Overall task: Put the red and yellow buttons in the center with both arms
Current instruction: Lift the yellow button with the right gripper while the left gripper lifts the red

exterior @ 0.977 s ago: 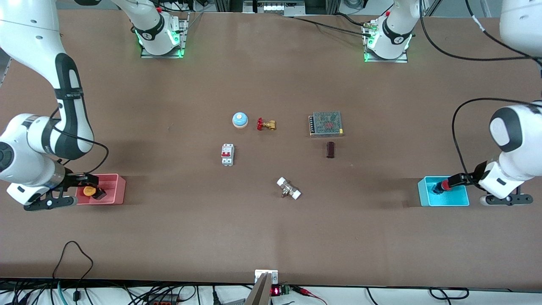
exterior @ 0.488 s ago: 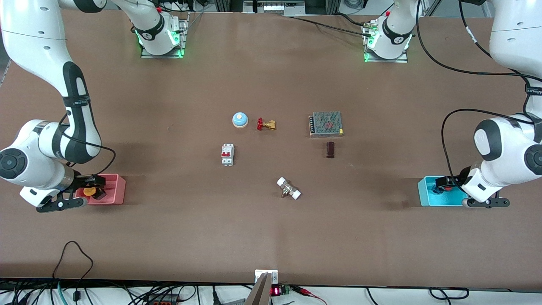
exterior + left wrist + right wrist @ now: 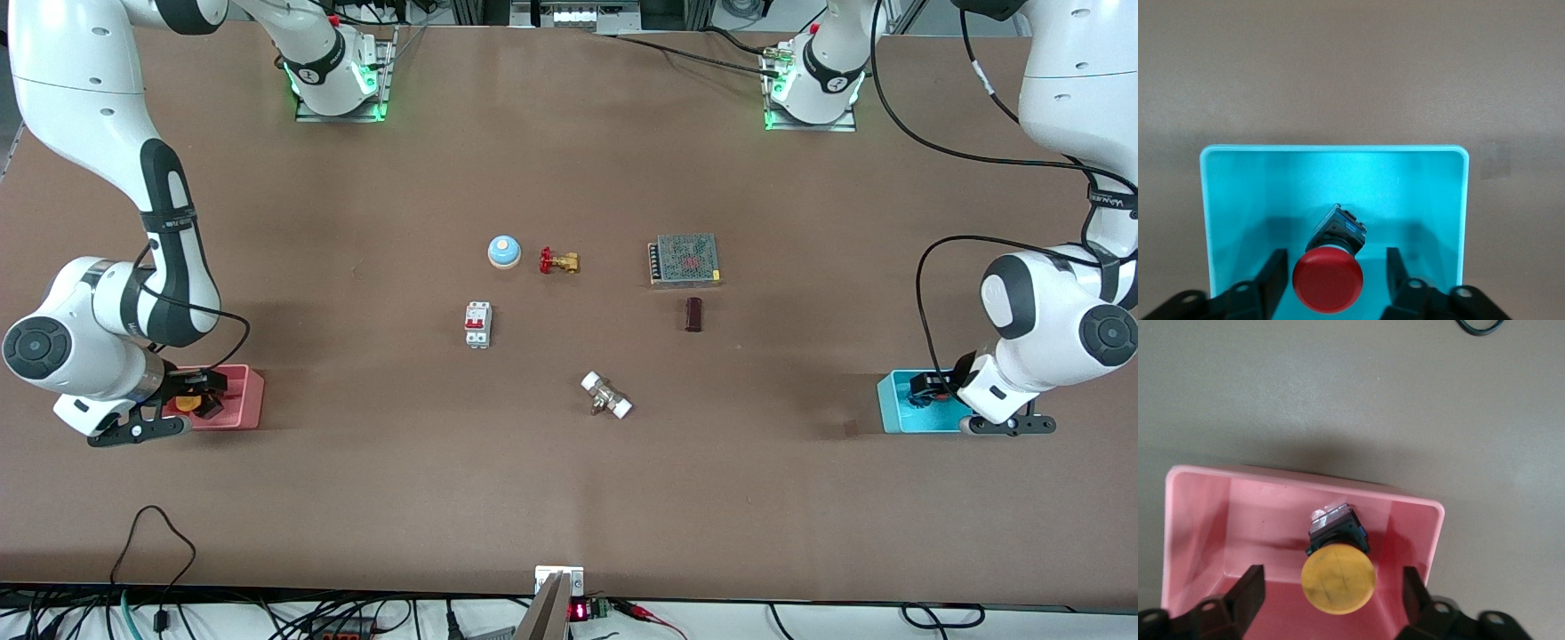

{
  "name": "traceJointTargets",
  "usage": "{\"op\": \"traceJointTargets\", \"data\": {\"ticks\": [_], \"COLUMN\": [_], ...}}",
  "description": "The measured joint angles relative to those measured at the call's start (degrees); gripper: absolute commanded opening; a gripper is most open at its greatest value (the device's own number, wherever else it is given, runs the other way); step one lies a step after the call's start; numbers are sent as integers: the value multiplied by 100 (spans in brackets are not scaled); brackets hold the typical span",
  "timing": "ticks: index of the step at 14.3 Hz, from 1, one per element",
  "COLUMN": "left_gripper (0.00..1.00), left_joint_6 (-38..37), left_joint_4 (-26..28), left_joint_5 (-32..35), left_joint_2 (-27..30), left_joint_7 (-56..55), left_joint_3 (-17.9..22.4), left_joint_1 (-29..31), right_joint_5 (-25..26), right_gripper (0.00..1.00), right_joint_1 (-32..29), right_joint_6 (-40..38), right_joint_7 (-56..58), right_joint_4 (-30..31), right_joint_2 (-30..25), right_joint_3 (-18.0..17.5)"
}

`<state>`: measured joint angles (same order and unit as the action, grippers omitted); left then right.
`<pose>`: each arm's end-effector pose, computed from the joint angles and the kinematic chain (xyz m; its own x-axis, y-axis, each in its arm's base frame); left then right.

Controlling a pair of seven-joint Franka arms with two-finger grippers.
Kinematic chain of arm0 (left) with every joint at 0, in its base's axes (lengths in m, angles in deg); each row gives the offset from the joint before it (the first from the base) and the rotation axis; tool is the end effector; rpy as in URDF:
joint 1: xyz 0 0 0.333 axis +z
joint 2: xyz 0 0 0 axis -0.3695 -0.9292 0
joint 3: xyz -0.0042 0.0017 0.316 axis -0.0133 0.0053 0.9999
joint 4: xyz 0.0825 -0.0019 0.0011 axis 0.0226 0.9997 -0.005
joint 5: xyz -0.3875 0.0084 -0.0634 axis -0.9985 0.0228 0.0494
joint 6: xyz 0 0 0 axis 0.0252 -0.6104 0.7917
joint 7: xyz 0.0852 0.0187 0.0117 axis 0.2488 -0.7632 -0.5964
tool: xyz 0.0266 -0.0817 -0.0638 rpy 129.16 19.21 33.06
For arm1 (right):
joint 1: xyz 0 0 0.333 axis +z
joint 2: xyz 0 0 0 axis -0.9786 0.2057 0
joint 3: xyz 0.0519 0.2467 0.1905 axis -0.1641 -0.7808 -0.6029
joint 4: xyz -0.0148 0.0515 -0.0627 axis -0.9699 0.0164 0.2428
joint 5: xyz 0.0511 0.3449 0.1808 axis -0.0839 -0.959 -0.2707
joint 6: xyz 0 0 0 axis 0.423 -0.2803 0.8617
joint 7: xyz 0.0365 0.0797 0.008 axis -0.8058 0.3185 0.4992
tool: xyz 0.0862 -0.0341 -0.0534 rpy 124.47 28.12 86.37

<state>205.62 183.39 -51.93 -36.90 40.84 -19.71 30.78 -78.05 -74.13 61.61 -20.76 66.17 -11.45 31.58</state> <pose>0.6674 0.1142 0.2305 0.9991 0.0414 -0.0060 0.0413 -0.9991 -0.0091 0.7016 -0.0953 0.2367 0.9785 0.2025 -0.0388 0.2061 -0.9661 0.1554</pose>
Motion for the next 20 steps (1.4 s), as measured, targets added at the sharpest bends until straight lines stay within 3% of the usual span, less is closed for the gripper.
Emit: {"op": "traceJointTargets", "data": {"ticks": [6,8,10,13,17,20], "left_gripper": [35,31,31,30,31,31], "left_joint_6": [0,0,-58,-398,-1077,-1270], "left_joint_4": [0,-11,-58,-127,-131,-98], "left_joint_5": [0,0,0,0,0,0], "left_joint_2": [3,31,128,496,1056,1124], "left_joint_7": [1,1,15,27,-63,-569], "left_joint_3": [0,0,-4,-43,-90,-112], "left_joint_1": [0,0,-6,-42,-250,-605], "right_joint_5": [-2,-4,-4,-23,-213,-218], "right_gripper": [61,43,33,24,23,22], "right_joint_1": [0,0,0,0,1,5], "right_joint_6": [12,14,14,15,7,-220], "right_joint_7": [0,0,0,0,0,0], "right_joint_4": [-9,-16,-31,-44,-173,-326], "right_joint_2": [5,5,5,6,4,-66], "right_joint_3": [-1,-1,-2,-3,-4,-5]}}
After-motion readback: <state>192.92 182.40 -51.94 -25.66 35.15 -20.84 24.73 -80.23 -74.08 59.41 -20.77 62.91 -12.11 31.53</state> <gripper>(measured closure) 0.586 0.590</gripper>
